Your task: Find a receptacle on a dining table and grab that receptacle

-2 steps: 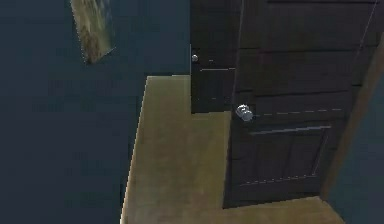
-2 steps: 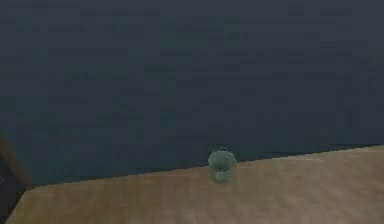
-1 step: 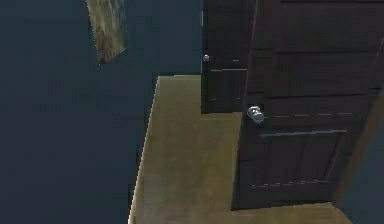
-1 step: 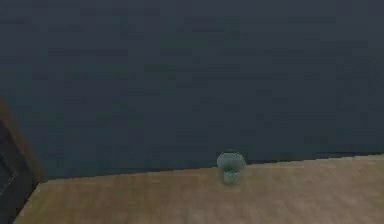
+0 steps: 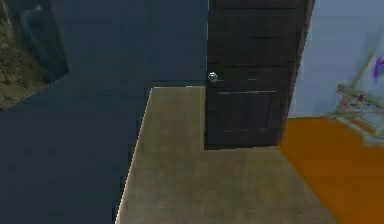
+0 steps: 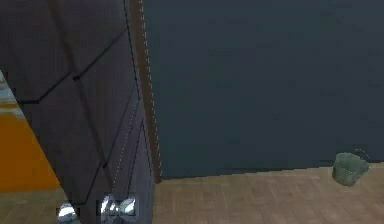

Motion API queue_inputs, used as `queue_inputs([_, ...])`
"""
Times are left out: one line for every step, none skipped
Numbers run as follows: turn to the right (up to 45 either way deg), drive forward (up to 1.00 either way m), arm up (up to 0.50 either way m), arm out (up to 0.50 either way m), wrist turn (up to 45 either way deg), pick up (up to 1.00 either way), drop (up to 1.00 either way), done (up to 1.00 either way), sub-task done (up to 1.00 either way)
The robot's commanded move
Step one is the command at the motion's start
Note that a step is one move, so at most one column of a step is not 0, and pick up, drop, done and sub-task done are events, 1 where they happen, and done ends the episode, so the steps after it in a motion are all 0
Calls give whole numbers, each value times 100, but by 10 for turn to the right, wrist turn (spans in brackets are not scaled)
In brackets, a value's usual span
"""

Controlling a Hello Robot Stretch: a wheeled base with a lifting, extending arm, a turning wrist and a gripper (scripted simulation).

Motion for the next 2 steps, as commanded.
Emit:
queue_inputs([-30, 0, 0, 0, 0, 0, 0, 0, 0])
queue_inputs([0, 50, 0, 0, 0, 0, 0, 0, 0])
